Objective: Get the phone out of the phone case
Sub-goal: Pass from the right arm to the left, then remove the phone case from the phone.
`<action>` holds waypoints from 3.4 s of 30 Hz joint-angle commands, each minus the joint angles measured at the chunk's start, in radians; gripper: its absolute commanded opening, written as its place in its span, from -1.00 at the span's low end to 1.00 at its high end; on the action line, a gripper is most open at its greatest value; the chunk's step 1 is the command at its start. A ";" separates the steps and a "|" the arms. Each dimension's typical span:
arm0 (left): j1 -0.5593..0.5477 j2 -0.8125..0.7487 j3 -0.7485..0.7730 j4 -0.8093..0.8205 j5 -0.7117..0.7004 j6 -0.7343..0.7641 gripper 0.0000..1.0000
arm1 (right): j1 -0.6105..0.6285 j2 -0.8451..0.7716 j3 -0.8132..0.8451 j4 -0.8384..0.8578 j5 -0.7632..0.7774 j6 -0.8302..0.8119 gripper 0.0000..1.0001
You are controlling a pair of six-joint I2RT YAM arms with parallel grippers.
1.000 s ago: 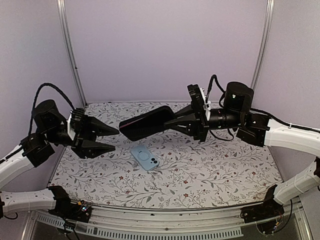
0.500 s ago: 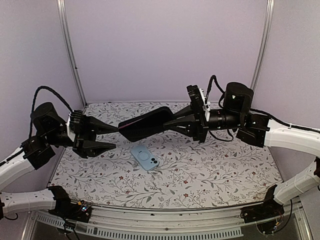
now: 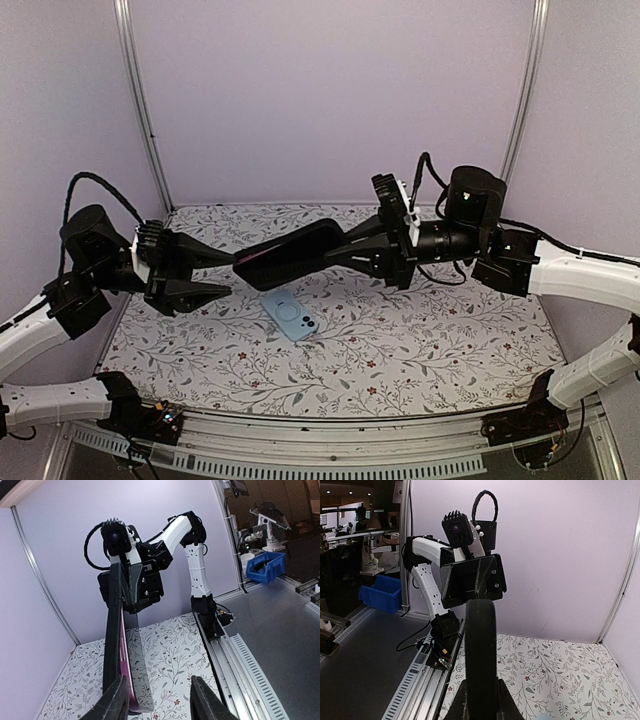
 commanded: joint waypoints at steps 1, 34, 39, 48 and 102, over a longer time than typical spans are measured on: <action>-0.011 0.013 -0.025 0.022 0.005 -0.007 -0.13 | 0.022 -0.023 0.044 0.089 -0.007 0.005 -1.00; -0.009 -0.013 -0.093 0.113 -0.103 -0.064 -0.41 | 0.076 0.050 0.103 0.116 -0.043 0.022 -1.00; -0.009 -0.001 -0.104 0.173 -0.102 -0.108 -0.61 | 0.085 0.076 0.109 0.139 -0.048 0.025 -1.00; -0.009 -0.004 -0.115 0.212 -0.170 -0.124 -1.00 | 0.088 0.094 0.068 0.198 -0.041 0.031 -0.93; -0.058 0.145 -0.129 0.004 -0.149 0.962 -1.00 | 0.084 0.358 0.702 -0.935 0.203 0.245 0.98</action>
